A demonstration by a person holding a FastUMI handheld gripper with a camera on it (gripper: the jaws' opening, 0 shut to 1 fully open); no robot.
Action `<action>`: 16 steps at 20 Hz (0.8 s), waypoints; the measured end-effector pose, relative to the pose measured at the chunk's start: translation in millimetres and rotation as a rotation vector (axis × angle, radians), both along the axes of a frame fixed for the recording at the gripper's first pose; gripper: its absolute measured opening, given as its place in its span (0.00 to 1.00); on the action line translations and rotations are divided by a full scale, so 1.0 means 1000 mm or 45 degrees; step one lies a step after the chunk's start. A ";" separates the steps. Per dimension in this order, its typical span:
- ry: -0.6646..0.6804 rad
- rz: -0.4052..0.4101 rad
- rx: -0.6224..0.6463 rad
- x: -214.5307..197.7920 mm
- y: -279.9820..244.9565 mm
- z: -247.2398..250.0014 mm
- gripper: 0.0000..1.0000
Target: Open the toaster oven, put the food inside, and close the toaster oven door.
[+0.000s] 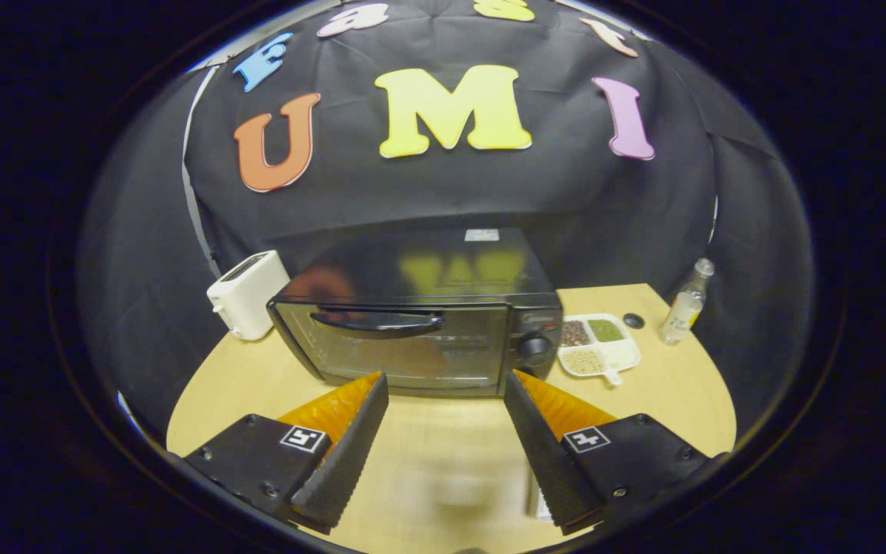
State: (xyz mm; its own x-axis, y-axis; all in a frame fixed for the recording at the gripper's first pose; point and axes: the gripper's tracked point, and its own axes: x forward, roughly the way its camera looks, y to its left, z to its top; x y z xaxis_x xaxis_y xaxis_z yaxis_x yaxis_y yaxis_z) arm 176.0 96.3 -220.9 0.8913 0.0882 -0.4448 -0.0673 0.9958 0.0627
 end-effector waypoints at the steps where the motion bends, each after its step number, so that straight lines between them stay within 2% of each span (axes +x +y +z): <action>1: -0.032 -0.017 -0.016 -0.015 -0.017 0.012 0.97; 11: -0.445 -0.219 -0.046 -0.171 -0.183 0.202 0.98; 16: -0.674 -0.287 -0.084 -0.209 -0.232 0.267 0.97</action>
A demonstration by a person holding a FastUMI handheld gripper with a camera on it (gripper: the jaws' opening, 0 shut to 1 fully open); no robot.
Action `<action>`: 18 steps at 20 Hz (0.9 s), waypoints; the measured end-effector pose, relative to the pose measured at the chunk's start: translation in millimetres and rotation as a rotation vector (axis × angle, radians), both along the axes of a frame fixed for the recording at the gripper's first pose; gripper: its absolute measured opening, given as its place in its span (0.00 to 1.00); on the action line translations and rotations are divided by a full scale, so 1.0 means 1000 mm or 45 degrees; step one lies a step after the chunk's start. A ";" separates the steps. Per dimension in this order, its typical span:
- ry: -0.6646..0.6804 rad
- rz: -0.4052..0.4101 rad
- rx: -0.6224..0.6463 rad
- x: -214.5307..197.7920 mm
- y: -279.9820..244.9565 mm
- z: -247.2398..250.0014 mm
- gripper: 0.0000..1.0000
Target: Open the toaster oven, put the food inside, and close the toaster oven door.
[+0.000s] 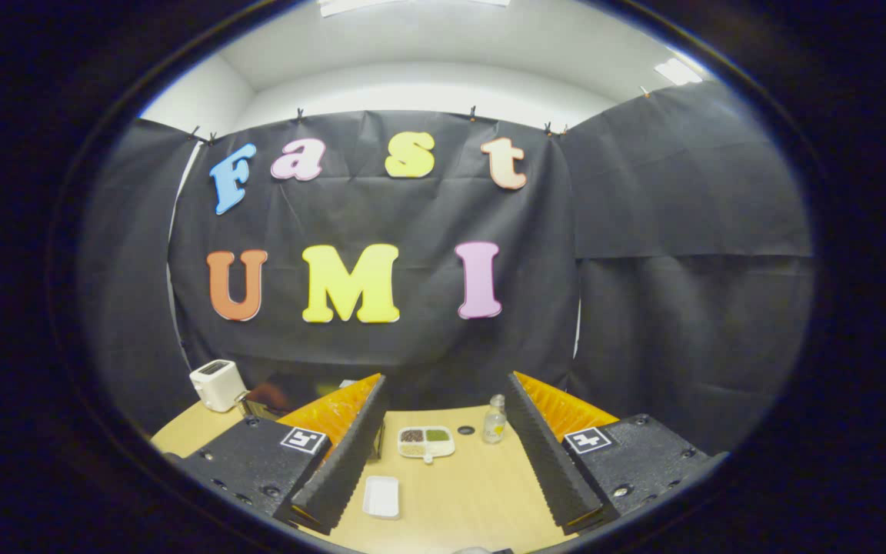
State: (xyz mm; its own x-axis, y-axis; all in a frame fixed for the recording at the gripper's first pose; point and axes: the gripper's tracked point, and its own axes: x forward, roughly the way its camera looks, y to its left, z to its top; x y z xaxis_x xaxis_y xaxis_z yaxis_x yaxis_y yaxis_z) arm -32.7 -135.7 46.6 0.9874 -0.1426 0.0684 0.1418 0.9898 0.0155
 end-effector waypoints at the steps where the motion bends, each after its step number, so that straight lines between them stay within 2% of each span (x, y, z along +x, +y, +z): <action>1: -0.021 -0.008 -0.019 0.000 -0.006 0.002 0.98; 9: 0.034 0.131 -0.031 0.024 -0.022 -0.019 0.98; 18: 0.072 0.181 0.006 0.039 -0.042 -0.041 0.98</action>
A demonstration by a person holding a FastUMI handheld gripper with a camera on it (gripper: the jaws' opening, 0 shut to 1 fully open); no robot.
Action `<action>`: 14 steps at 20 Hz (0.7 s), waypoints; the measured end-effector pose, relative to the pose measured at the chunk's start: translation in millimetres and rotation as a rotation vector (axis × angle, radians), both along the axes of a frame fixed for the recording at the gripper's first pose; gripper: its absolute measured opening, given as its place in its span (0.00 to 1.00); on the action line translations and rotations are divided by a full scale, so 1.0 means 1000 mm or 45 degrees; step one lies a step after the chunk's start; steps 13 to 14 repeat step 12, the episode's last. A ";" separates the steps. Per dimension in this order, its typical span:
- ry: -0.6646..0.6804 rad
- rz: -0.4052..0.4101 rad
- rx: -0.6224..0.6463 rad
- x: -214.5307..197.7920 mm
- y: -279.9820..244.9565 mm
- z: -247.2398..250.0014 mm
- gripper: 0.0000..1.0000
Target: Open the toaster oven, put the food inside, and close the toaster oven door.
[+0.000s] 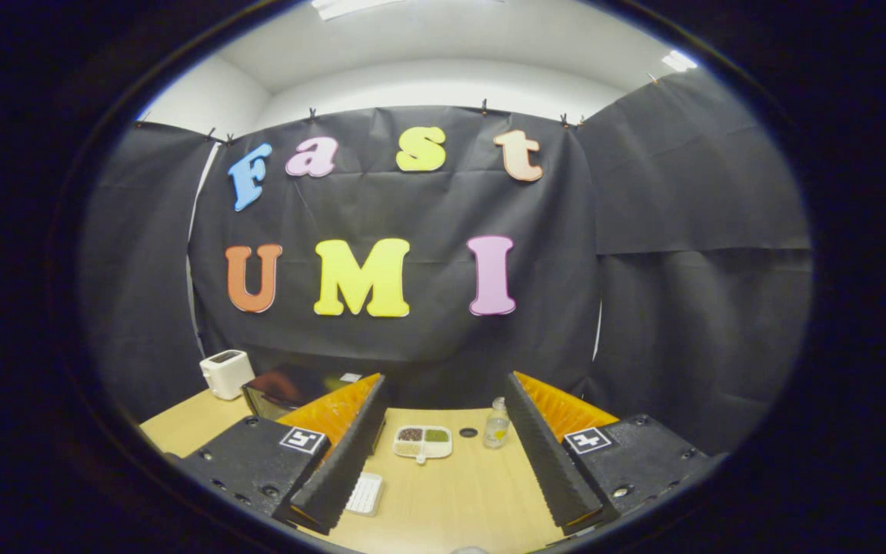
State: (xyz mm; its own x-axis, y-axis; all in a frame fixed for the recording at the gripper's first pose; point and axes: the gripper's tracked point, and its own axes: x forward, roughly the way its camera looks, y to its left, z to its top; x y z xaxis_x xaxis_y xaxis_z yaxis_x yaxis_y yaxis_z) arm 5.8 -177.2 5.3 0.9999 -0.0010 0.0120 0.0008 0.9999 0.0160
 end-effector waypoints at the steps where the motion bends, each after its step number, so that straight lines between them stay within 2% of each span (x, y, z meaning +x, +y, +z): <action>1: -0.005 -0.001 0.000 0.000 -0.002 0.001 0.98; 14: 0.007 0.004 0.017 0.003 -0.010 -0.010 0.98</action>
